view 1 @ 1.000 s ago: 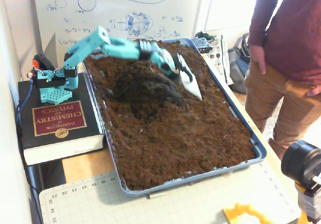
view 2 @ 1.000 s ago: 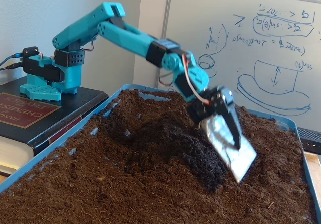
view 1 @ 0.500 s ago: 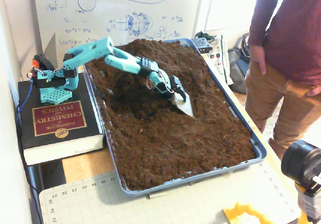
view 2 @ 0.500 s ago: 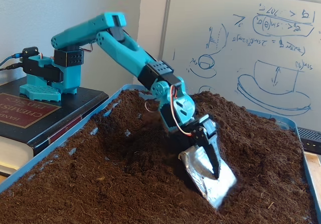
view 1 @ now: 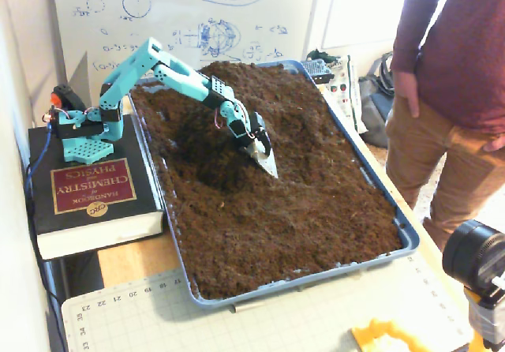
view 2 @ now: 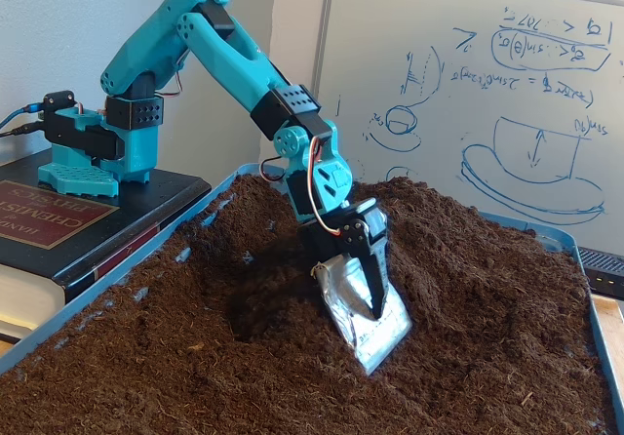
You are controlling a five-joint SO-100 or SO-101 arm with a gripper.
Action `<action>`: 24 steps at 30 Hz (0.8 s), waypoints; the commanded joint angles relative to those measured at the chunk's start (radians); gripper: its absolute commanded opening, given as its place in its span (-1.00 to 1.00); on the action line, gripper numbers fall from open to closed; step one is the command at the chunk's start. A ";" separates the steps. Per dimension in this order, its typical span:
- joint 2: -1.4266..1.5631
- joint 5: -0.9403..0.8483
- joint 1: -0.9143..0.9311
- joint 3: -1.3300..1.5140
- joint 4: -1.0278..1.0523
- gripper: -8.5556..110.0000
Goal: Build a berm.
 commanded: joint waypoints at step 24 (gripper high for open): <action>-0.244 0.554 -0.382 -0.942 0.009 -0.85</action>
